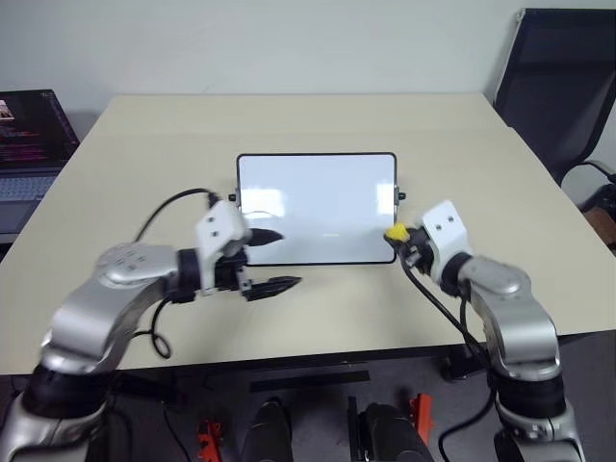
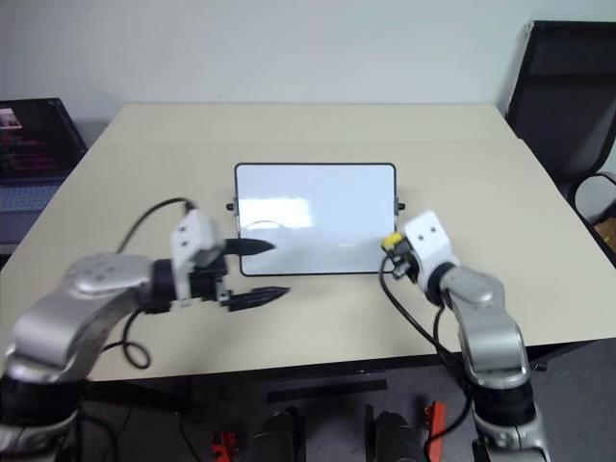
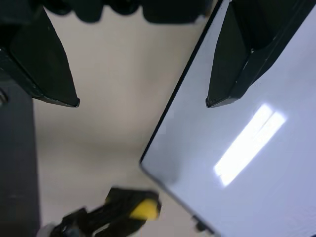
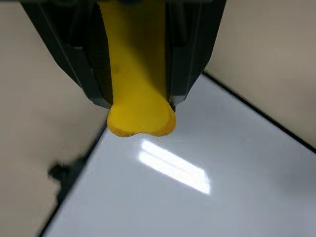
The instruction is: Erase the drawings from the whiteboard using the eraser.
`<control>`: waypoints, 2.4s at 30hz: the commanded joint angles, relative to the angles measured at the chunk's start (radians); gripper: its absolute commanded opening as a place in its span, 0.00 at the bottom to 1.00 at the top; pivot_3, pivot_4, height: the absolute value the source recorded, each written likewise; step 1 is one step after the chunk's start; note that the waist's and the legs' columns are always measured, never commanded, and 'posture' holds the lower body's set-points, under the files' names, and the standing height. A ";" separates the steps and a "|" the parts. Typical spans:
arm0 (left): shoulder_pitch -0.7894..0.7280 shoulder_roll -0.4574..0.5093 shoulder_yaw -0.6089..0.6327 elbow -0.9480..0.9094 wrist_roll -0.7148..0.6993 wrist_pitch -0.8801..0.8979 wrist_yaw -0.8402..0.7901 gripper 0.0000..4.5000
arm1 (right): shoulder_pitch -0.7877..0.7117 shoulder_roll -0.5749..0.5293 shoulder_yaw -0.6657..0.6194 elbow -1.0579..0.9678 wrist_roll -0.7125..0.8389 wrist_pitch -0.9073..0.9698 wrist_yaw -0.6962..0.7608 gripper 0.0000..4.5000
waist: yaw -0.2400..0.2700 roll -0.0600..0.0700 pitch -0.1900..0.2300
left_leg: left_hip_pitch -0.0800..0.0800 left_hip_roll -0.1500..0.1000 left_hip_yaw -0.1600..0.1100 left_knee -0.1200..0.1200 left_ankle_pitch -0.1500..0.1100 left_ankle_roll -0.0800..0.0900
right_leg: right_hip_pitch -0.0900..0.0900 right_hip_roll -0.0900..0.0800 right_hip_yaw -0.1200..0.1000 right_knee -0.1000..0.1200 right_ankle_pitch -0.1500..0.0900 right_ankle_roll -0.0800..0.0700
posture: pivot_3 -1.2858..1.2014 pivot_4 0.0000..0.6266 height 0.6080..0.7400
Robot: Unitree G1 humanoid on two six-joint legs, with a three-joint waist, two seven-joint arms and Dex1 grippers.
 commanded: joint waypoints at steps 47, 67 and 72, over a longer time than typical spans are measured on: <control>0.214 -0.388 0.335 -0.077 0.145 -0.053 0.467 1.00 | 0.346 0.111 -0.214 0.050 0.208 -0.634 -0.367 1.00 | -0.010 0.002 0.000 | 0.000 0.000 -0.001 0.001 0.000 0.000 | 0.003 -0.001 -0.001 0.000 -0.001 0.002 | 0.52 0.24 1.00; 0.548 -0.647 0.328 -0.112 0.378 -0.309 0.913 1.00 | 0.320 -0.023 -0.303 0.370 0.367 -0.858 -0.212 1.00 | 0.010 0.002 -0.001 | 0.000 -0.001 -0.001 0.011 0.001 0.004 | 0.014 -0.001 0.000 -0.016 0.007 -0.001 | 0.52 0.24 1.00; 0.569 -0.646 0.309 -0.118 0.373 -0.316 0.913 1.00 | 0.306 -0.045 -0.325 0.344 0.395 -0.813 -0.220 1.00 | 0.004 0.004 -0.002 | 0.000 -0.001 0.000 0.010 -0.001 0.003 | 0.014 -0.001 0.001 -0.015 0.005 0.001 | 0.52 0.24 1.00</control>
